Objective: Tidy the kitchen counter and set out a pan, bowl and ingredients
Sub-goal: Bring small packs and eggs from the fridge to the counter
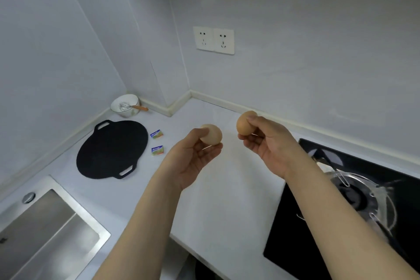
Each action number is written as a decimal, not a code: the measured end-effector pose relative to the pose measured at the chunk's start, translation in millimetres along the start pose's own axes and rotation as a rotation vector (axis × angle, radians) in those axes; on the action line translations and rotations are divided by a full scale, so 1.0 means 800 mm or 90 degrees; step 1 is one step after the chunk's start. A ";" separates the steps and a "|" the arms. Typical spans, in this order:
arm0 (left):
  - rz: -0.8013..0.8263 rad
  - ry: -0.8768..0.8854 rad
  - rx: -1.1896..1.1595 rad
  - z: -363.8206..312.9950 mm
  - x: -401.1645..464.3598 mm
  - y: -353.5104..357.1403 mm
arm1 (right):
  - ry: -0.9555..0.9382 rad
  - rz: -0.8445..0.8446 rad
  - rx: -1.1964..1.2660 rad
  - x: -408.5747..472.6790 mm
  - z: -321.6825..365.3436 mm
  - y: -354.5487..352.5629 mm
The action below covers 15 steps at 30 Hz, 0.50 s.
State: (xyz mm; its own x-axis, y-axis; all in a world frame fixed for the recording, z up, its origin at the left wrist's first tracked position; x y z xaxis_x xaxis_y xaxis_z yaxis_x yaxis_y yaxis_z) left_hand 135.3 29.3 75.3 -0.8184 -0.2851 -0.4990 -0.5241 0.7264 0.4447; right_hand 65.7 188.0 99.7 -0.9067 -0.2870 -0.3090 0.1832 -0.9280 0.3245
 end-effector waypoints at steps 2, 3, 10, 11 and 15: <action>-0.002 0.002 0.011 -0.026 0.025 -0.023 | 0.002 0.009 -0.022 0.024 -0.007 0.035; -0.007 0.005 0.013 -0.036 0.035 -0.032 | 0.002 0.012 -0.030 0.033 -0.009 0.048; -0.042 0.008 0.015 -0.091 0.097 -0.103 | 0.018 0.016 -0.075 0.100 -0.030 0.128; -0.053 0.005 0.022 -0.096 0.104 -0.114 | 0.021 0.020 -0.087 0.108 -0.034 0.137; -0.096 0.000 0.030 -0.117 0.132 -0.158 | 0.050 0.044 -0.124 0.140 -0.057 0.174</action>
State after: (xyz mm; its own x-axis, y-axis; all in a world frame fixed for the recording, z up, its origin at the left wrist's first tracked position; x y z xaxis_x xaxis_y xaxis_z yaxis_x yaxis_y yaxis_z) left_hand 93.0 -150.8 36.1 -0.7309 -0.3932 -0.5578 -0.6295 0.7041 0.3286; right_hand 6.8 16.1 69.6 -0.8586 -0.3626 -0.3623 0.3214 -0.9315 0.1705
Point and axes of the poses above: each hand's wrist, its own x-axis towards the middle knuckle, its own y-axis out of the palm, z = x × y, the point moved 8 cm from there along x, towards the middle knuckle, and after that the axes turned 5 degrees about -z, right-handed, at the moved point
